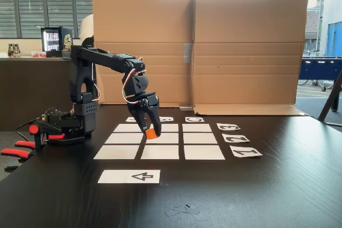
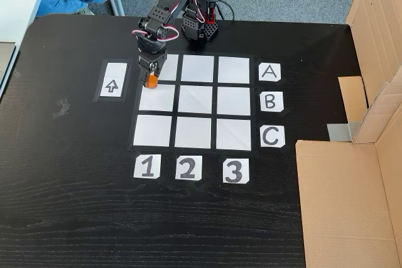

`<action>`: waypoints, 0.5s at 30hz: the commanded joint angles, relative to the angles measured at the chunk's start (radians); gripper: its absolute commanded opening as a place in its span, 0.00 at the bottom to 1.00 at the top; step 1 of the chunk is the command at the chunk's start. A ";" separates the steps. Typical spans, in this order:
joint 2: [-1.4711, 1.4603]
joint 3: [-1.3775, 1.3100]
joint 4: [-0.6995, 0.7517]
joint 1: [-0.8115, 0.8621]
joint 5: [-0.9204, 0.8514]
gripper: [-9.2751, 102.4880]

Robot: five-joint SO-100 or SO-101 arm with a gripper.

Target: Pick up the round, orange token and place it in the grid on square B1.

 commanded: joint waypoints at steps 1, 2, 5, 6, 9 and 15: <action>-0.017 -0.049 -0.017 -0.009 0.015 0.08; -0.028 -0.052 -0.023 -0.009 0.018 0.08; -0.064 -0.061 -0.044 -0.009 0.041 0.08; -0.074 -0.061 -0.049 -0.014 0.044 0.08; -0.100 -0.069 -0.058 -0.020 0.054 0.08; -0.144 -0.091 -0.072 -0.021 0.063 0.08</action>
